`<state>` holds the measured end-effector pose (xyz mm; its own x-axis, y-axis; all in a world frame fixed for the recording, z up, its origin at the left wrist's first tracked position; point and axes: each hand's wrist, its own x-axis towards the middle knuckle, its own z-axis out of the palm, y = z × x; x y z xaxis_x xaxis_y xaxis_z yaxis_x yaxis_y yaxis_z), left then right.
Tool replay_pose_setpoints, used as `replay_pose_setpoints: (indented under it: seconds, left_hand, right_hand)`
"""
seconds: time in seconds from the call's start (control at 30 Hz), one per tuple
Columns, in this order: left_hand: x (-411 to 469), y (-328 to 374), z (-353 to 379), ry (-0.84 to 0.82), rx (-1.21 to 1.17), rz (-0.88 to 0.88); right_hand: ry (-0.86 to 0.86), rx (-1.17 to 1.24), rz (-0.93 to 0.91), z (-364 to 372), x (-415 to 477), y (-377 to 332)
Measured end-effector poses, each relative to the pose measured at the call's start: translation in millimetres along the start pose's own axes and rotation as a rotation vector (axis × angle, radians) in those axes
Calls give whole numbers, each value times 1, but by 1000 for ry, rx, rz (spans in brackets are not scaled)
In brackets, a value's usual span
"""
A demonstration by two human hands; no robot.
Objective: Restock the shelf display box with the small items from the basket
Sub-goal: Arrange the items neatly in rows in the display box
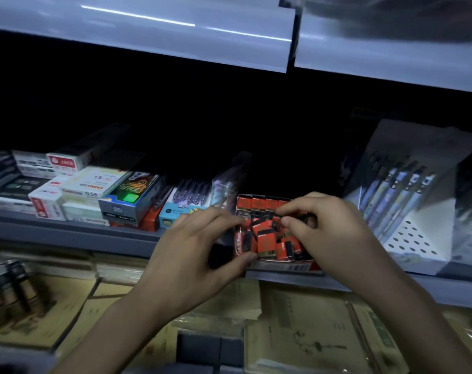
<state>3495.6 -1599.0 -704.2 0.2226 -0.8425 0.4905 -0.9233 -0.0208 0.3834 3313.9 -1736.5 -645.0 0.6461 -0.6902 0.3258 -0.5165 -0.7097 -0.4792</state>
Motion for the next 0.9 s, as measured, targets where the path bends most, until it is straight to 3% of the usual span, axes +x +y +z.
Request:
replay_pose_setpoints:
  seconds: [0.5,0.7,0.9]
  left_hand:
    - [8,11,5,69,-176,-48]
    - [6,19,6,99,-321,-118]
    - [0,18,2,-13,-615,-175]
  right_hand:
    - [-75,159,-4,11,-2,-15]
    - [-133,215,3,9,-6,-17]
    - [-105,119,-26,16,-7,-18]
